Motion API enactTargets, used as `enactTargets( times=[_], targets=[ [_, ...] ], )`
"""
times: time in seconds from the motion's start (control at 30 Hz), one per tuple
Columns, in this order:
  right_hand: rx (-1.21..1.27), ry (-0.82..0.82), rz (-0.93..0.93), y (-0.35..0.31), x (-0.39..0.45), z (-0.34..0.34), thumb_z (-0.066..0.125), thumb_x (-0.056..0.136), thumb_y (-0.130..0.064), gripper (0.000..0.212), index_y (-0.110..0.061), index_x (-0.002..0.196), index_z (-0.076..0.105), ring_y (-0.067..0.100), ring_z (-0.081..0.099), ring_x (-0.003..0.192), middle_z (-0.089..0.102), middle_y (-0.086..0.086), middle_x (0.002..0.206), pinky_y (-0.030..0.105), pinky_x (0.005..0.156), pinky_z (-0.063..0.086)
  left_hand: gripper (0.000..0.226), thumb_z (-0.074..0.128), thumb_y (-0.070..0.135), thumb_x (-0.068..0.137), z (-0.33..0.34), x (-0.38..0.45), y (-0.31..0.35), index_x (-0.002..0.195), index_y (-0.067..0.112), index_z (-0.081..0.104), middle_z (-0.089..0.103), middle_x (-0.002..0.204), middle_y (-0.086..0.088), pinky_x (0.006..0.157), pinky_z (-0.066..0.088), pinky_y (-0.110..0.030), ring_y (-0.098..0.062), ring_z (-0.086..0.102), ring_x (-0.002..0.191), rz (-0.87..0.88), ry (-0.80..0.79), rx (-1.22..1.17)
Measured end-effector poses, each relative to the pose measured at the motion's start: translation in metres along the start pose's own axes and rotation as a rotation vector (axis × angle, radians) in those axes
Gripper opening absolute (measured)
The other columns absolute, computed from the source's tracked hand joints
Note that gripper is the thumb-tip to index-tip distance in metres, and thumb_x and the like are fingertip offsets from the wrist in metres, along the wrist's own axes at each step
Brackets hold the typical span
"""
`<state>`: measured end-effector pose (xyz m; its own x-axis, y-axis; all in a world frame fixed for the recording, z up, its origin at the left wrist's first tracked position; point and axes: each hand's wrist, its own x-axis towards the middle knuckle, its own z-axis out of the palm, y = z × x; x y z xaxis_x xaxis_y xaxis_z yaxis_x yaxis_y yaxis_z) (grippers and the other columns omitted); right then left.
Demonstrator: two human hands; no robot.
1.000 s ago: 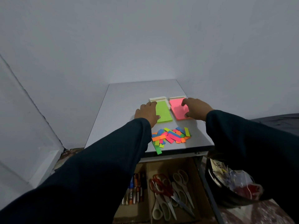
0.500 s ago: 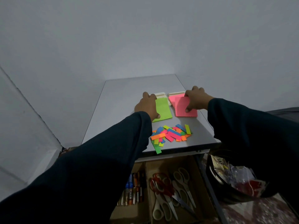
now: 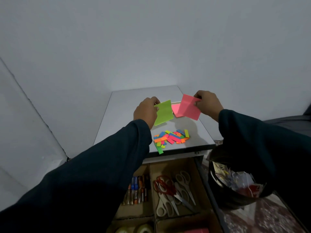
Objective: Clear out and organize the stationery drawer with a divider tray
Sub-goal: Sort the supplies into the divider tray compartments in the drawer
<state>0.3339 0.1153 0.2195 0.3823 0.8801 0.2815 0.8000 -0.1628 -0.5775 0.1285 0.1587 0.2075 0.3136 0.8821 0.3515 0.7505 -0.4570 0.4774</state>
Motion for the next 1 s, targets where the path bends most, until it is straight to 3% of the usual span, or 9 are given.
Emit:
enactTargets(
  times=[0.13,0.37,0.5,0.63,0.83,1.0],
  targets=[
    [0.146,-0.015,0.059,-0.013,-0.025,-0.021,0.043,0.085,0.005,0.025,-0.001,0.102,0.06,0.032,0.058,0.099,0.059,0.015,0.104,0.045,0.084,0.054,0.021,0.05,0.012,0.094,-0.018,-0.023,0.01,0.113,0.014,0.061,0.057,0.114,-0.009,0.081,0.042,-0.033,-0.026,0.054,0.103,0.001,0.003,-0.036],
    [0.232,-0.193,0.133,-0.015,-0.089,-0.028,0.048,0.089,0.005,0.021,0.004,0.108,0.057,0.032,0.058,0.095,0.057,0.019,0.107,0.036,0.072,0.053,0.022,0.055,0.014,0.093,-0.035,-0.083,0.016,0.114,0.012,0.062,0.057,0.116,-0.01,0.083,0.038,-0.025,-0.024,0.054,0.106,0.013,-0.086,-0.062],
    [0.171,-0.299,0.152,-0.007,-0.126,-0.023,0.052,0.089,0.003,0.019,0.001,0.108,0.056,0.034,0.058,0.097,0.056,0.021,0.116,0.035,0.064,0.054,0.02,0.056,0.016,0.092,-0.033,-0.124,0.012,0.111,0.012,0.063,0.06,0.114,-0.009,0.081,0.039,-0.025,-0.023,0.055,0.102,-0.009,-0.203,-0.051],
    [0.061,-0.408,0.123,0.003,-0.157,-0.013,0.057,0.088,-0.001,0.024,0.001,0.112,0.057,0.035,0.059,0.105,0.057,0.02,0.117,0.043,0.083,0.055,0.021,0.061,0.018,0.089,-0.022,-0.157,0.004,0.109,0.014,0.065,0.064,0.11,-0.006,0.083,0.043,-0.026,-0.02,0.058,0.102,-0.006,-0.374,0.044],
    [-0.155,-0.547,0.025,0.019,-0.195,0.003,0.063,0.085,-0.006,0.025,-0.004,0.11,0.063,0.022,0.056,0.094,0.063,0.013,0.114,0.027,0.077,0.044,0.022,0.064,0.017,0.088,-0.009,-0.195,0.006,0.109,0.011,0.066,0.065,0.107,-0.006,0.083,0.044,-0.025,-0.018,0.06,0.101,0.04,-0.559,0.106],
    [-0.273,-0.649,-0.023,0.029,-0.219,0.013,0.054,0.091,-0.006,0.027,-0.004,0.117,0.063,0.024,0.056,0.111,0.062,0.013,0.12,0.025,0.085,0.039,0.027,0.062,0.016,0.089,0.005,-0.214,0.005,0.116,0.01,0.065,0.065,0.117,-0.006,0.086,0.042,-0.024,-0.019,0.058,0.109,0.079,-0.67,0.188]
  ],
)
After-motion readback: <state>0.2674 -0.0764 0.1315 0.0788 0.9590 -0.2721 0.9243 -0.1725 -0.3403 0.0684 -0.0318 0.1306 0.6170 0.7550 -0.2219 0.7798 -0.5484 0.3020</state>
